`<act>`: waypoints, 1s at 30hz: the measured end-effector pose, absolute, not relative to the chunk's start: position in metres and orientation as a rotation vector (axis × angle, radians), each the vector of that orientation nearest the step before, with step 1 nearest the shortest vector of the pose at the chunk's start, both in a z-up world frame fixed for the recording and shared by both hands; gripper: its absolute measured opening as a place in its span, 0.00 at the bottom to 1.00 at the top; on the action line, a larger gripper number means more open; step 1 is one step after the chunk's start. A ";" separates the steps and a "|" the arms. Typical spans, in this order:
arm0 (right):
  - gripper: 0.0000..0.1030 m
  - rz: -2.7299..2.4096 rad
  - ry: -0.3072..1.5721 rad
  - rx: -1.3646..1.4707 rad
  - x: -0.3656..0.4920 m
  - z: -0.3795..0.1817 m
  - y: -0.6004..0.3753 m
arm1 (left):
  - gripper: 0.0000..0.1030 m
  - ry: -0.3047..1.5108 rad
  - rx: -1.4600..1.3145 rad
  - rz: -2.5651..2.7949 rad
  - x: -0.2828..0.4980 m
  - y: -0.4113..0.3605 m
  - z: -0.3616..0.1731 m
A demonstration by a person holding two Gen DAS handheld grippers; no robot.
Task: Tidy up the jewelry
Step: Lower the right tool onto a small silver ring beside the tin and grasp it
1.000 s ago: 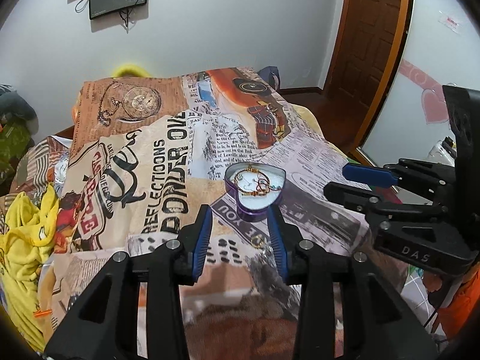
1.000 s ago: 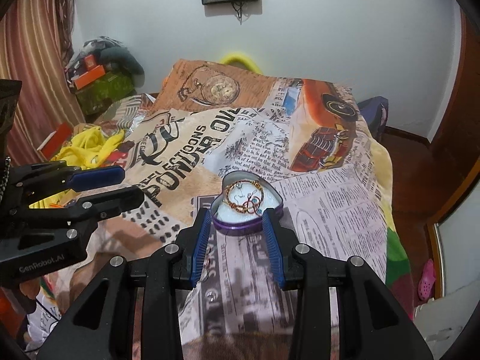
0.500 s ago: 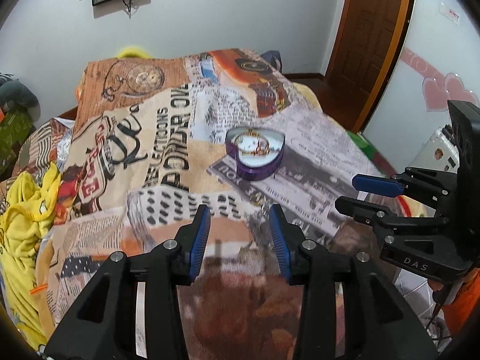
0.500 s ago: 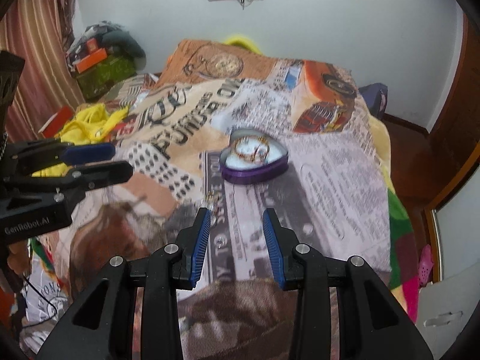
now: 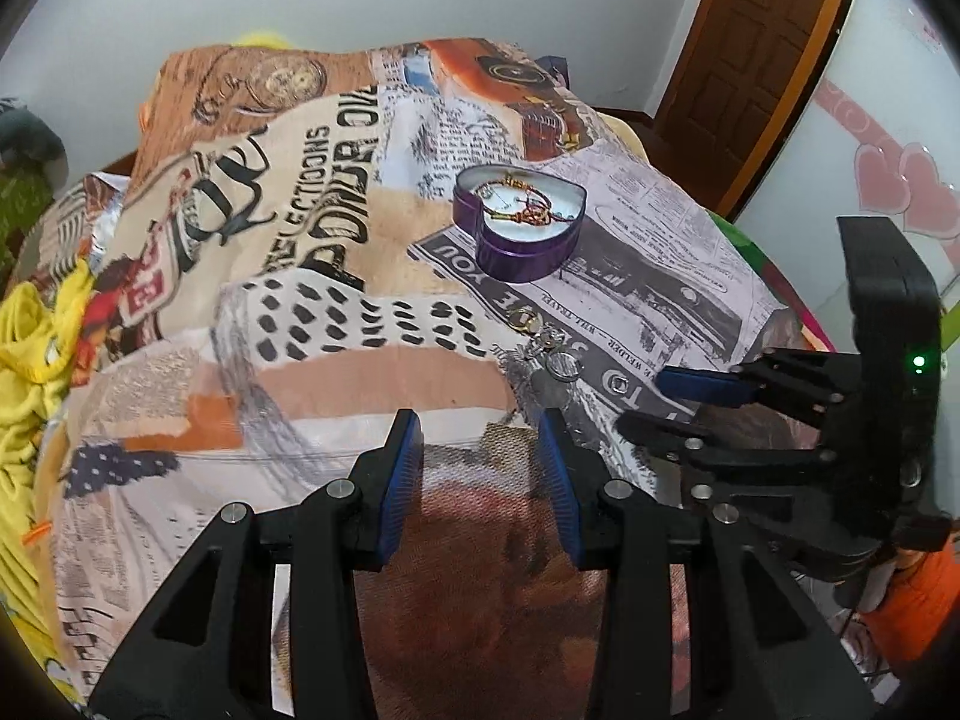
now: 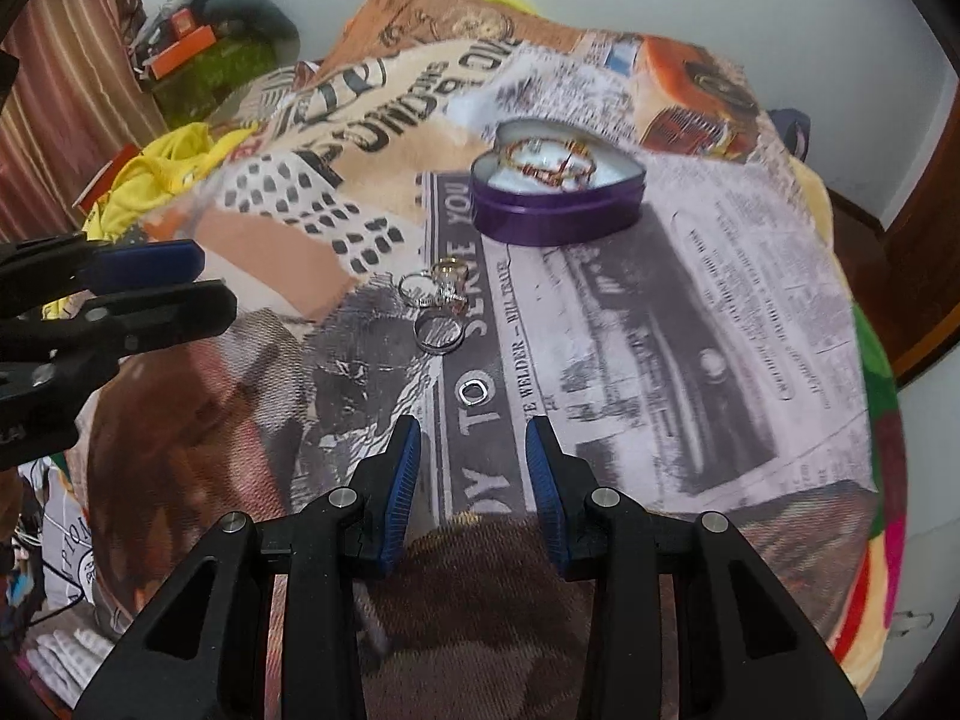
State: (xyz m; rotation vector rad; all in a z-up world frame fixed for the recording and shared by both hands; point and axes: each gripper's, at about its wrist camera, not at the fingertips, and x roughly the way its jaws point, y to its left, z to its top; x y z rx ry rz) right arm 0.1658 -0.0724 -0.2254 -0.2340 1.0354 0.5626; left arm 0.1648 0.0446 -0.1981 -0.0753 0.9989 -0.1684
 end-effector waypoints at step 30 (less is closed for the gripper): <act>0.09 0.572 0.939 -0.141 0.178 -0.214 -0.099 | 0.39 1.060 -0.062 -0.293 0.195 -0.001 -0.228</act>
